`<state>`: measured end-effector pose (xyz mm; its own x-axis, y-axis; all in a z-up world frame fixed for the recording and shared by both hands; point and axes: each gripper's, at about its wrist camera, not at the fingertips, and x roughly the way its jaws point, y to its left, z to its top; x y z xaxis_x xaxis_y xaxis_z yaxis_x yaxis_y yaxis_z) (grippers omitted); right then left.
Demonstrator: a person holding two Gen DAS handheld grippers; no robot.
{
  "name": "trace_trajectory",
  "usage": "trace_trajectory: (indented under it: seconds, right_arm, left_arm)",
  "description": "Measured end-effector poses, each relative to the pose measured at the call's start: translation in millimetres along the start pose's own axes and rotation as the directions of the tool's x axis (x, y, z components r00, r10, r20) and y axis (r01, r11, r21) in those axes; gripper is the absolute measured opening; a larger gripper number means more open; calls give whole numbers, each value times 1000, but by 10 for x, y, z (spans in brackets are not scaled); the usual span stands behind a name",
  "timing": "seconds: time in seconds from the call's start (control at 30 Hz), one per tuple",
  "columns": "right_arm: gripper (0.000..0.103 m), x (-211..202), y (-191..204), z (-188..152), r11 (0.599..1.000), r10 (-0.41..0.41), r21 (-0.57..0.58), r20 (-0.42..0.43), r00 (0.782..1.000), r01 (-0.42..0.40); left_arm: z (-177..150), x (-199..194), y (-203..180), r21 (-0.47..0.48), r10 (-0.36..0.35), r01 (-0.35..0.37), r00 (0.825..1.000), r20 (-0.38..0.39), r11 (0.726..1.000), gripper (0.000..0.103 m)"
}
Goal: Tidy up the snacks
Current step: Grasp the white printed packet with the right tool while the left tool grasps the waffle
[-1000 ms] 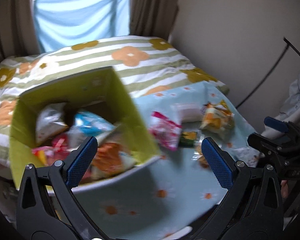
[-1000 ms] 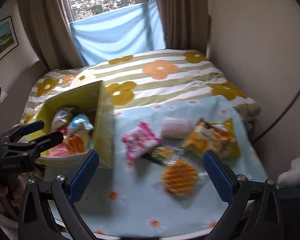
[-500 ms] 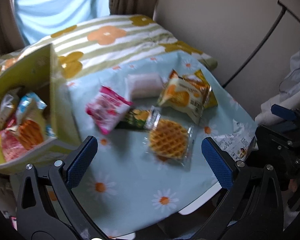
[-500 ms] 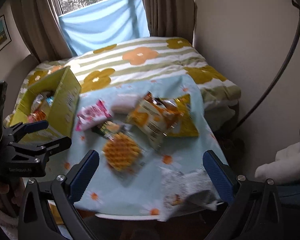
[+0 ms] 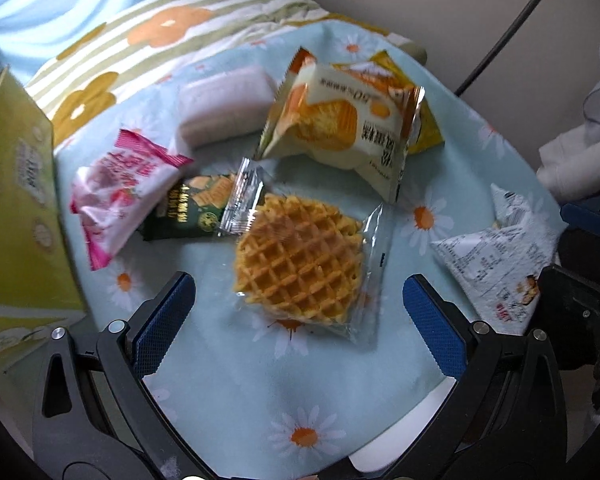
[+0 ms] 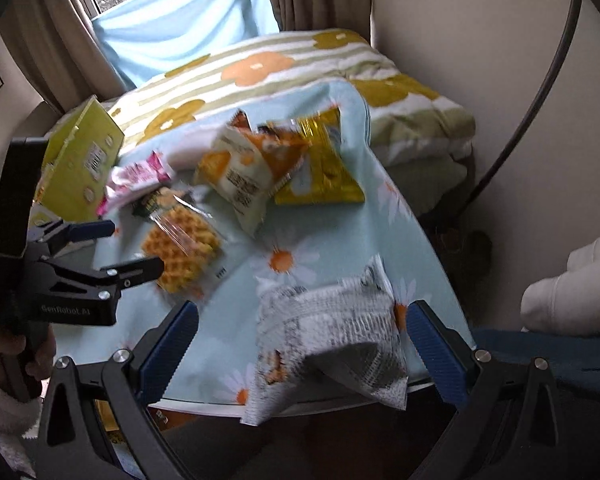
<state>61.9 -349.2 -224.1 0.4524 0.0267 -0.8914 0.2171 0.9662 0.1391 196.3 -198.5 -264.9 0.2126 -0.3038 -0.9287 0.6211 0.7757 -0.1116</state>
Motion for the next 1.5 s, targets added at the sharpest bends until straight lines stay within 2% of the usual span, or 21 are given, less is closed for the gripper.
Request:
trace_trajectory:
  seconds: [0.33, 0.63, 0.83, 0.9, 1.03, 1.23, 1.5]
  right_arm:
    - [103, 300, -119, -141, 1000, 1, 23, -72, 997, 1]
    - [103, 526, -23, -133, 998, 65, 15, -96, 993, -64]
    - [103, 661, 54, -120, 998, 55, -32, -99, 994, -58]
    - [103, 694, 101, -119, 997, 49, -59, -102, 994, -55]
    - [94, 734, 164, -131, 994, 33, -103, -99, 995, -44]
    - [84, 720, 112, -113, 994, 49, -88, -88, 995, -57]
    - [83, 674, 92, -136, 995, 61, -78, -76, 995, -67]
  left_arm:
    - [-22, 250, -57, 20, -6, 7, 999, -41, 1000, 103]
    - [5, 361, -62, 8, 7, -6, 999, -51, 1000, 103]
    - [27, 420, -84, 22, 25, -24, 998, -57, 999, 103]
    - [34, 449, -112, 38, 39, -36, 997, -60, 999, 103]
    - [32, 484, -175, 75, 71, -66, 996, -60, 995, 103]
    - [50, 513, -288, 152, 114, -106, 992, -46, 983, 103]
    - [86, 578, -397, 269, 139, -121, 989, -47, 955, 103]
